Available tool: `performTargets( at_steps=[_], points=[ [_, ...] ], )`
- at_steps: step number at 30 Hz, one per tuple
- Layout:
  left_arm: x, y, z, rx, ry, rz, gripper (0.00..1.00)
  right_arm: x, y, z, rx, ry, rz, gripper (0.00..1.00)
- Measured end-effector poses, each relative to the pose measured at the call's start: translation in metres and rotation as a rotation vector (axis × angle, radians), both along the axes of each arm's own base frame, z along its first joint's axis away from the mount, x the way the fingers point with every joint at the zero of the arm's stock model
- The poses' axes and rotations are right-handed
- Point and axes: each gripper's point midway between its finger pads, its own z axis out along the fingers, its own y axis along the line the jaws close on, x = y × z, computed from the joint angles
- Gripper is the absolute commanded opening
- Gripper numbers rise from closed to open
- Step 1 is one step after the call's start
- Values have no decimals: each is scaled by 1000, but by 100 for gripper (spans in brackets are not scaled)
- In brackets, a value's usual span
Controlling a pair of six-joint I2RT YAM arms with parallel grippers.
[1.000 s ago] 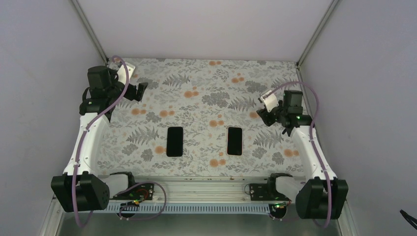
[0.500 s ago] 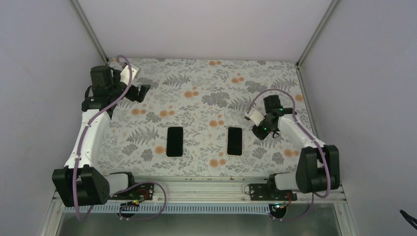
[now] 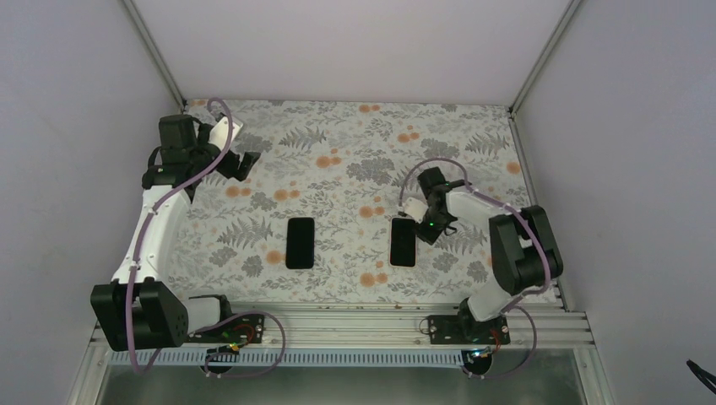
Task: Take the phone out of the phone case
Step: Pick up the phone at the center of the board.
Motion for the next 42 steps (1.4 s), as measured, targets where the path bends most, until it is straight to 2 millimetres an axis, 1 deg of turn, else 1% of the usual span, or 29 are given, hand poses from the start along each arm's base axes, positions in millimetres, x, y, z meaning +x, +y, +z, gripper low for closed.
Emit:
performTargets(
  at_steps=[2,6,8,11,12,13,14,15,16,17,18,19,20,21,22,24,25,26,27,29,30,32,35,37,38,40,42],
  points=[
    [-1,-1,-2,2,4,-8,100,3,11,-6,-6,9,27,3],
    [-4,-5,-5,2,4,-41,100,17,29,-6,-40,-3,64,3],
    [-6,-7,-7,1,8,-50,100,25,42,-6,-49,-15,95,3],
    [-7,-7,-6,5,4,-57,100,33,71,-4,-41,-44,164,4],
    [-7,-7,-6,6,4,-58,100,34,86,-3,-27,-52,195,4],
    [-8,-7,-6,8,4,-59,100,34,106,-1,-2,-65,236,4],
    [-8,-7,-5,9,3,-60,100,33,117,1,14,-76,259,8],
    [-9,-7,-5,11,2,-60,100,33,129,4,28,-92,283,16],
    [-9,-7,-4,12,-2,-60,100,33,137,7,34,-111,292,28],
    [-10,-7,-3,14,-7,-58,100,36,146,11,42,-137,304,38],
    [-11,-7,-2,15,-12,-57,100,39,151,15,49,-164,307,44],
    [-13,-6,-1,17,-16,-55,100,43,151,20,53,-185,295,50],
    [-14,-6,-1,19,-20,-52,100,48,147,25,55,-200,278,59],
    [-15,-6,-1,20,-24,-51,100,52,143,31,60,-213,263,82],
    [-16,-5,-1,21,-25,-50,100,56,138,38,66,-227,256,89],
    [-17,-4,-1,20,-26,-47,100,58,129,57,81,-251,262,90],
    [-17,-5,-1,19,-26,-49,100,56,124,69,91,-264,274,96],
    [-17,-5,-1,16,-26,-52,100,53,122,79,100,-277,286,99],
    [-17,-6,-1,13,-27,-56,100,49,122,90,119,-297,308,100],
    [-16,-7,-1,5,-28,-63,100,36,122,99,141,-310,349,100],
    [-15,-8,-1,1,-28,-66,100,27,121,98,145,-297,371,100],
    [-12,-9,-2,-6,-28,-69,100,10,120,86,135,-249,407,100],
    [-8,-9,-5,-15,-21,-71,100,-20,114,54,91,-154,450,100],
    [-7,-10,-7,-19,-16,-71,100,-37,108,37,54,-112,473,100],
    [-6,-10,-8,-20,-14,-71,100,-42,106,31,36,-101,481,100],
    [-5,-10,-9,-24,-10,-70,100,-44,105,28,19,-104,486,100],
    [-4,-10,-10,-25,-8,-69,100,-38,107,27,10,-132,477,100]
  ],
)
